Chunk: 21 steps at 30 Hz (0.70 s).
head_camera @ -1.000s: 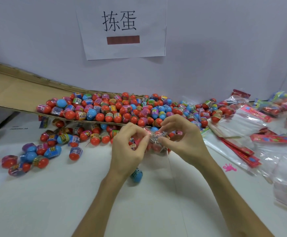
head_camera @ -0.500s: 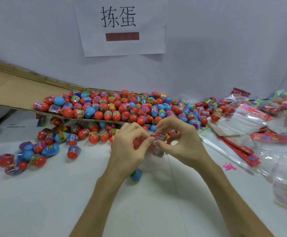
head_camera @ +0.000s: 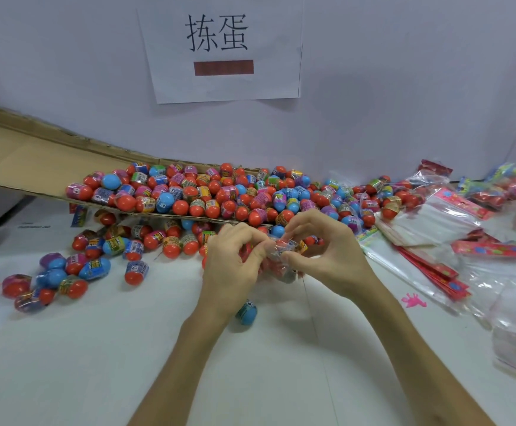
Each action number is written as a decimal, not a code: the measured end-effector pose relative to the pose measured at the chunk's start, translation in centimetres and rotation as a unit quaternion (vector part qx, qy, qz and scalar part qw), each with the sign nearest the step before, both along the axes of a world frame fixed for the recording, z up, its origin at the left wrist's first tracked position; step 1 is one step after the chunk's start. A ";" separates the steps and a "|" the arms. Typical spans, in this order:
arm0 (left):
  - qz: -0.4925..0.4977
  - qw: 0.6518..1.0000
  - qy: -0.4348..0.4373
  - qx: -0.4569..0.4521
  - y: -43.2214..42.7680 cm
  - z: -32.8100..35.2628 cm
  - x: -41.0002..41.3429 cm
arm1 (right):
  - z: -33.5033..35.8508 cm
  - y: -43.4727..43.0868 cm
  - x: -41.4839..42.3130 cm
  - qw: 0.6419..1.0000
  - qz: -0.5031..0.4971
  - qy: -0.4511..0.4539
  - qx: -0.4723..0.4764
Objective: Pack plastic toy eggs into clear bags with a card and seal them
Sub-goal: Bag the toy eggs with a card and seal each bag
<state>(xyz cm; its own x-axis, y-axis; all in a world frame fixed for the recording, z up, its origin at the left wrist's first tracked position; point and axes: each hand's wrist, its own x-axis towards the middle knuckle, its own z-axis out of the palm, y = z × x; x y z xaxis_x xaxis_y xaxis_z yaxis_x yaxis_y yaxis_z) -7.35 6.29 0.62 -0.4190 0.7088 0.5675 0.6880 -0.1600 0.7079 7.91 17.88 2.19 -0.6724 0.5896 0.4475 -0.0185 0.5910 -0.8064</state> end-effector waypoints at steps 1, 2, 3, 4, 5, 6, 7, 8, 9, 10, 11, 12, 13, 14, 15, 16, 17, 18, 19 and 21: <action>0.034 0.998 0.048 0.004 0.0 -0.1 0.0 | 0.0 0.0 0.0 1.000 0.003 -0.001 -0.002; 0.065 0.994 0.093 0.012 0.1 -0.2 0.0 | 0.0 -0.1 -0.1 1.000 0.005 -0.003 -0.004; 0.083 0.989 0.124 0.020 0.2 -0.2 0.0 | 0.0 -0.1 -0.1 1.000 0.008 -0.004 -0.006; 0.082 0.987 0.138 0.029 0.2 -0.3 -0.1 | 0.0 -0.2 -0.1 1.000 0.013 -0.004 -0.009; 0.067 0.989 0.132 0.028 0.3 -0.4 -0.1 | 0.1 -0.1 -0.1 1.000 0.018 -0.002 -0.013; 0.045 0.992 0.117 0.019 0.3 -0.5 -0.2 | 0.1 0.0 -0.1 1.000 0.023 -0.002 -0.018; 0.025 0.995 0.099 0.003 0.3 -0.5 -0.2 | 0.1 0.0 -0.1 0.999 0.027 -0.001 -0.024; 0.010 0.997 0.079 -0.014 0.3 -0.6 -0.2 | 0.1 0.1 0.0 0.999 0.031 0.002 -0.032; -0.005 0.998 0.050 -0.023 0.2 -0.5 -0.3 | 0.1 0.1 0.1 0.998 0.035 0.008 -0.041; -0.025 0.999 0.010 -0.023 0.1 -0.4 -0.3 | 0.2 0.1 0.1 0.998 0.039 0.015 -0.050; -0.035 0.999 -0.023 -0.014 0.0 -0.2 -0.2 | 0.3 0.1 0.1 0.997 0.041 0.021 -0.057; -0.041 0.998 -0.042 0.000 -0.1 -0.1 -0.3 | 0.3 0.0 0.0 0.997 0.042 0.026 -0.066; -0.035 0.999 -0.030 0.008 -0.2 0.0 -0.4 | 0.4 -0.1 0.0 0.995 0.042 0.032 -0.078; -0.028 0.999 -0.009 0.014 -0.2 0.1 -0.5 | 0.5 -0.1 0.0 0.994 0.041 0.038 -0.095; -0.019 1.000 0.013 0.015 -0.2 0.2 -0.5 | 0.5 0.0 0.0 0.993 0.036 0.039 -0.107; -0.011 0.999 0.024 0.021 -0.3 0.2 -0.5 | 0.5 0.1 0.0 0.993 0.028 0.035 -0.111; -0.006 0.999 0.025 0.024 -0.3 0.2 -0.6 | 0.4 0.2 0.1 0.994 0.019 0.029 -0.102; -0.001 0.999 0.025 0.027 -0.2 0.2 -0.6 | 0.3 0.2 0.1 0.996 0.010 0.024 -0.085; 0.001 0.999 0.025 0.024 -0.2 0.2 -0.6 | 0.2 0.2 0.1 0.998 0.002 0.021 -0.061; 0.001 0.999 0.027 0.019 -0.2 0.2 -0.6 | 0.0 -0.1 0.0 1.000 -0.015 0.015 -0.007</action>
<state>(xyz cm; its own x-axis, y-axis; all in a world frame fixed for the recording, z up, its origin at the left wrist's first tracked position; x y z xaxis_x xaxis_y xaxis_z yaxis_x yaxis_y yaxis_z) -7.96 6.06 0.79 -0.3885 0.6859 0.6154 0.7257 -0.1839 0.6630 7.92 17.76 2.21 -0.6406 0.6160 0.4584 -0.0243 0.5804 -0.8139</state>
